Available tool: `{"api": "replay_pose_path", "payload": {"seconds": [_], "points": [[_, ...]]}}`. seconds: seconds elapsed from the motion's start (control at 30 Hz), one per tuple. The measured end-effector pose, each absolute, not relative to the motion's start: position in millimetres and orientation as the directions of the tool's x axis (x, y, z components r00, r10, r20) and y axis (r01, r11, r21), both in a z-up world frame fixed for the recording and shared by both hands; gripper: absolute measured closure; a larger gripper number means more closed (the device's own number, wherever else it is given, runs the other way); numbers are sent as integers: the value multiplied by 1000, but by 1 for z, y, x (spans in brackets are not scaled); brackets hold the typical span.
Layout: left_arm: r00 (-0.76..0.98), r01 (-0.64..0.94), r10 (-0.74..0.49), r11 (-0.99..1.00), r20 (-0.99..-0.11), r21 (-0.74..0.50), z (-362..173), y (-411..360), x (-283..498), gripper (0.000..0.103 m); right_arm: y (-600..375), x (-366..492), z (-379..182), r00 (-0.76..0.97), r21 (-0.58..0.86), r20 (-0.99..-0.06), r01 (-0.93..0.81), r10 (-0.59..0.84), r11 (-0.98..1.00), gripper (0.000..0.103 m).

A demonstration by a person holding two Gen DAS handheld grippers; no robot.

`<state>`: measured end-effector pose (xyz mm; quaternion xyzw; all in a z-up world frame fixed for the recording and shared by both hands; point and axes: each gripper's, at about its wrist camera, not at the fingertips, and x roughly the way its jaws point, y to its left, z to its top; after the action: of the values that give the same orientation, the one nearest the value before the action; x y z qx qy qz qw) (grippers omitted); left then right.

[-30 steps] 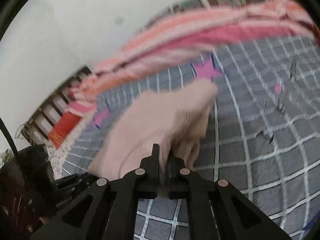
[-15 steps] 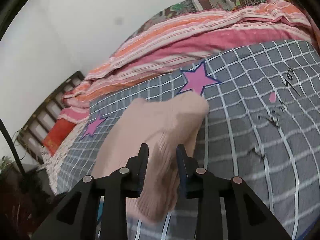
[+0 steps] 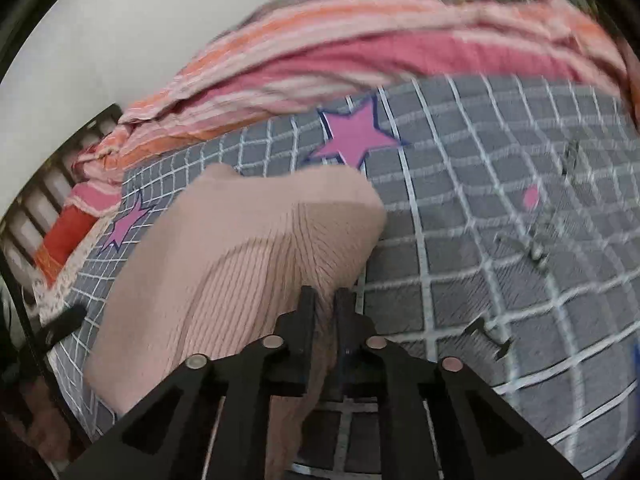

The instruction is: Fold small clothes

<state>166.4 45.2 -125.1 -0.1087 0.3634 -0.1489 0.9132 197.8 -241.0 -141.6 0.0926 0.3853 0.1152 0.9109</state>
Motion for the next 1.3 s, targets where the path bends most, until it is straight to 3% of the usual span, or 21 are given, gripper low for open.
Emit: {"api": "replay_pose_path", "payload": {"seconds": [0.03, 0.17, 0.33, 0.63, 0.73, 1.3], "points": [[691, 186, -343, 935, -636, -302, -124, 41, 176, 50, -243, 195, -133, 699, 263, -656, -141, 284, 954, 80], [658, 176, -332, 941, -676, -290, -131, 23, 212, 50, -233, 201, -113, 730, 267, -607, -184, 314, 946, 79], [639, 174, -257, 967, -725, -189, -158, 4, 220, 43, -207, 227, -140, 654, 199, -700, -207, 287, 958, 79], [685, 156, -209, 978, -698, -139, -166, 0, 209, 41, -186, 223, -157, 702, 3, -700, -183, 133, 983, 79], [678, 146, -220, 975, -701, -165, -167, 4, 213, 35, -188, 221, -158, 710, 7, -691, -182, 136, 983, 79], [702, 133, -209, 978, -681, -162, -169, 3, 210, 34, -188, 221, -160, 722, 34, -673, -186, 160, 982, 76]]}}
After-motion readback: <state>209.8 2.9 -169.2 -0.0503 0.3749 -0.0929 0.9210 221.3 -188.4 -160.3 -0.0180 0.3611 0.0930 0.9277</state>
